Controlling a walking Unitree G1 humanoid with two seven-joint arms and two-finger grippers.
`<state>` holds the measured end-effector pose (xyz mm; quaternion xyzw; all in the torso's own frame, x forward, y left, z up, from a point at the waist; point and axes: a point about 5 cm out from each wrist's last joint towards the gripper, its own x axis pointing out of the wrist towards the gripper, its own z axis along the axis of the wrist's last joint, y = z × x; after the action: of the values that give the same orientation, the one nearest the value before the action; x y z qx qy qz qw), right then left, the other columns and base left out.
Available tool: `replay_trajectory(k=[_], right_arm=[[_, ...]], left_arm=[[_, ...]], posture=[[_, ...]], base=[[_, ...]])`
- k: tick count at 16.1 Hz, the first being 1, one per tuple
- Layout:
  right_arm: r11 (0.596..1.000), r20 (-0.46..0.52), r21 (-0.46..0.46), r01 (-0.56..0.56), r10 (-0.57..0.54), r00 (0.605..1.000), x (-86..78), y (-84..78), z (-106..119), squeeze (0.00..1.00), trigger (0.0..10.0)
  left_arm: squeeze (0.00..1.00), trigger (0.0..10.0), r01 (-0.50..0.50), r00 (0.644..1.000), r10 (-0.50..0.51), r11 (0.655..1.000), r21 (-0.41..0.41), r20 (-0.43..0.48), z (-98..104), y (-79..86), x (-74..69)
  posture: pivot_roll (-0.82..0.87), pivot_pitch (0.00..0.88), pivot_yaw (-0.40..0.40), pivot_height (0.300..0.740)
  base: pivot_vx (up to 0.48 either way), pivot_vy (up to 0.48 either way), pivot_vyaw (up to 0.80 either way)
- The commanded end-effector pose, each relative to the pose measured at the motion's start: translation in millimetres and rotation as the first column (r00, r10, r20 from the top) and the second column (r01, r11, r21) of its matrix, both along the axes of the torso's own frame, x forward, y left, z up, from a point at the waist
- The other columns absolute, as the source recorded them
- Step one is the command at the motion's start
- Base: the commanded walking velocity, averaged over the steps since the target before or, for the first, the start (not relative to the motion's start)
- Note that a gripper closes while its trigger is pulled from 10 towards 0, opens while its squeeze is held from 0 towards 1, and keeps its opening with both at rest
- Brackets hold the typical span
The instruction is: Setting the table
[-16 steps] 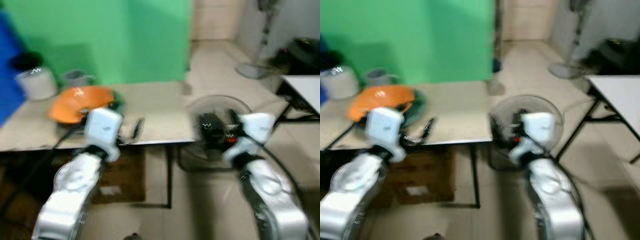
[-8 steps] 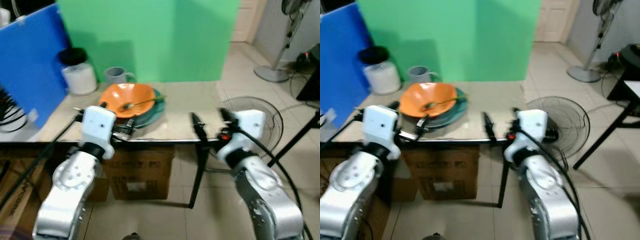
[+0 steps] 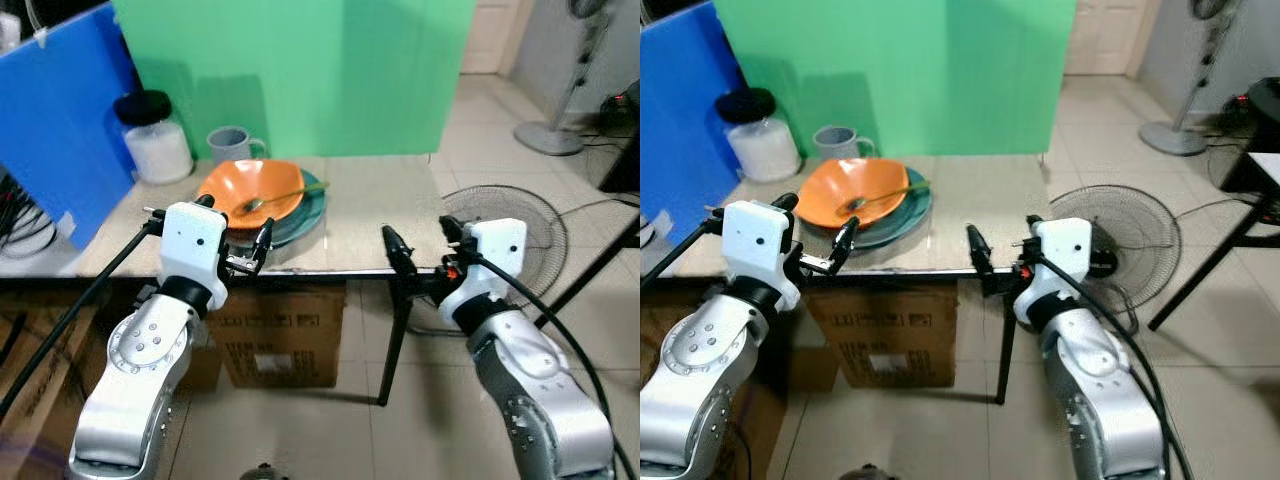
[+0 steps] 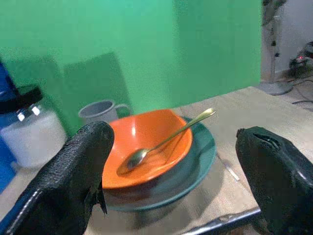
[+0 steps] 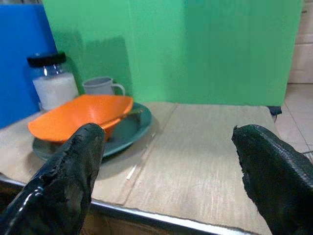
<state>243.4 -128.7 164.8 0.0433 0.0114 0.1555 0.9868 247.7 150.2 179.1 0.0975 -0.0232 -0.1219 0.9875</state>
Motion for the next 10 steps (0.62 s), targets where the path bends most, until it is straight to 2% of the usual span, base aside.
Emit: replay_trajectory(k=[1,4,6,10], right_arm=[[1.0,0.005,0.003,-0.026,0.026,1.0,2.2,5.4,2.8,0.0,10.0],[0.998,-0.005,0.02,-0.051,0.051,0.999,2.5,7.4,2.4,0.0,10.0],[0.996,0.0,-0.01,-0.092,0.092,0.996,2.7,11.1,3.1,0.0,10.0],[0.987,-0.001,-0.046,-0.152,0.152,0.988,1.0,16.6,2.2,0.0,10.0]], left_arm=[[0.0,10.0,-0.002,1.0,0.002,1.0,0.002,-0.006,-0.3,2.8,-1.4],[0.0,10.0,-0.003,1.0,0.003,1.0,0.001,-0.008,-0.4,2.8,-2.7],[0.0,10.0,0.005,1.0,-0.005,1.0,0.002,-0.011,-1.0,1.9,-4.0],[0.0,10.0,0.017,1.0,-0.017,1.0,0.002,-0.013,-1.5,0.7,-5.7]], posture=[[0.13,0.0,0.047,0.74],[0.14,0.0,0.037,0.74],[0.14,0.0,0.033,0.74],[0.14,0.0,0.028,0.74]], base=[[0.337,0.0,0.0],[0.34,0.0,0.0],[0.341,0.0,0.0],[0.339,0.0,0.8]])
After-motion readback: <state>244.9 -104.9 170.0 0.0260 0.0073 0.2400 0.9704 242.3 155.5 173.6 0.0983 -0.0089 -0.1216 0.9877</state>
